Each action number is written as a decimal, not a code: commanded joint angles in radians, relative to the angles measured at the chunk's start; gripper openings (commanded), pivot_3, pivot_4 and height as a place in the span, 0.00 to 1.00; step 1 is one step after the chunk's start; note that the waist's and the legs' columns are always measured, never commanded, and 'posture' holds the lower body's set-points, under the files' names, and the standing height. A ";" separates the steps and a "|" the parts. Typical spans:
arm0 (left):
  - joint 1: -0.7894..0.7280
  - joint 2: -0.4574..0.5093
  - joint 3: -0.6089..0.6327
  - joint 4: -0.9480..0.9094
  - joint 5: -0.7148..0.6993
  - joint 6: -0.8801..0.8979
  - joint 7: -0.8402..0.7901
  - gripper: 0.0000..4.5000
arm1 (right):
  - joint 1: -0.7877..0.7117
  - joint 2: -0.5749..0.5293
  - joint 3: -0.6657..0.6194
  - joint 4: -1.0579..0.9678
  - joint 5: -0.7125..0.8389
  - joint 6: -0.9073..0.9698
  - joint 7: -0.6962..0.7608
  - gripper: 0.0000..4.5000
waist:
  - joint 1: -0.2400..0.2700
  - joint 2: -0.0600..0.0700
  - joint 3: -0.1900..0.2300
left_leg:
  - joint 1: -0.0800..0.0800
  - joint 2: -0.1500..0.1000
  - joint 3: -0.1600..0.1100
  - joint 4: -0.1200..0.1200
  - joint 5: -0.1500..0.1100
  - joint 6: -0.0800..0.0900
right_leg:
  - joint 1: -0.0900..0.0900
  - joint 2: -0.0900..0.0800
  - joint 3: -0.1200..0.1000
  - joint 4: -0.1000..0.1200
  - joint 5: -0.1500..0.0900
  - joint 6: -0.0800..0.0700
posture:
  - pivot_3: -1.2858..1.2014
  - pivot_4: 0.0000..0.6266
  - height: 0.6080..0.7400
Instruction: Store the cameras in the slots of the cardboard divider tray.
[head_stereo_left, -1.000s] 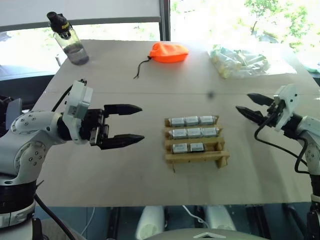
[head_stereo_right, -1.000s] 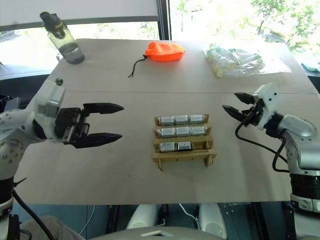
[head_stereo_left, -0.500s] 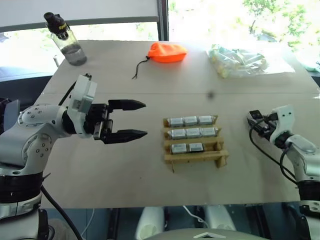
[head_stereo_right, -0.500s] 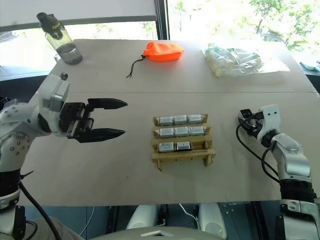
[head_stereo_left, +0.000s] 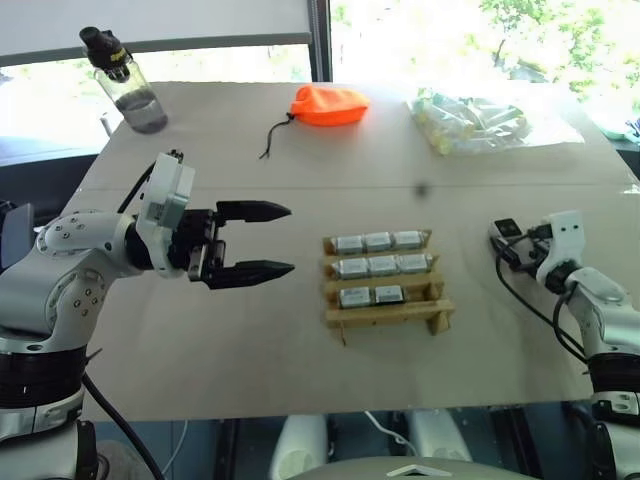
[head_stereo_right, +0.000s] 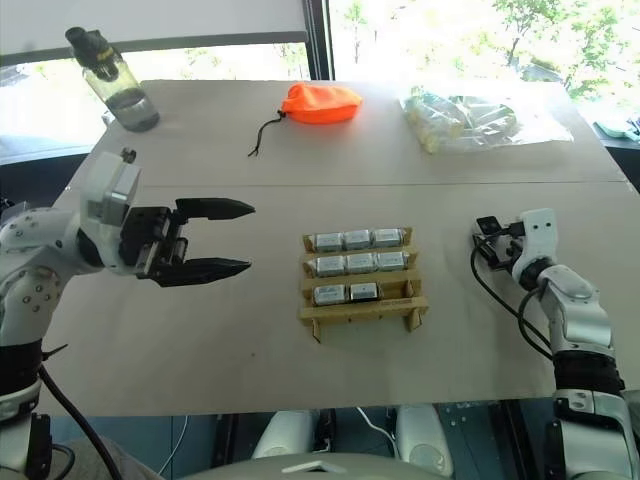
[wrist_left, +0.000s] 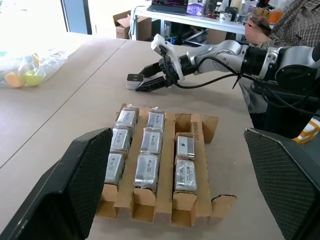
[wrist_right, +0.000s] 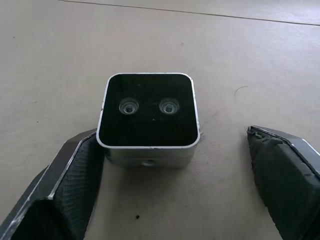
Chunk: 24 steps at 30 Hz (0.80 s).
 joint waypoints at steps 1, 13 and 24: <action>-0.004 0.002 0.021 -0.015 -0.002 -0.016 0.001 0.98 | -0.015 -0.005 -0.006 -0.007 0.000 -0.032 0.010 0.94 | 0.000 0.000 0.000 | 0.000 0.000 0.000 0.000 0.000 0.000 | 0.000 0.000 0.000 0.000 0.000 0.000 | 0.52 0.24 1.00; -0.009 -0.007 0.008 -0.006 0.013 -0.031 0.003 0.98 | 0.013 -0.030 0.020 -0.066 -0.007 -0.083 0.074 0.42 | 0.000 0.000 0.000 | 0.000 0.000 0.000 0.000 0.000 0.000 | 0.000 0.000 0.002 0.000 0.000 0.000 | 0.52 0.24 1.00; -0.140 -0.145 -0.141 0.022 0.113 -0.013 0.139 0.98 | 0.045 -0.149 0.210 -0.319 -0.194 -0.507 0.263 0.42 | 0.005 0.000 0.000 | 0.000 0.000 0.000 0.000 0.000 0.000 | 0.000 0.000 0.001 0.000 0.000 0.000 | 0.52 0.24 1.00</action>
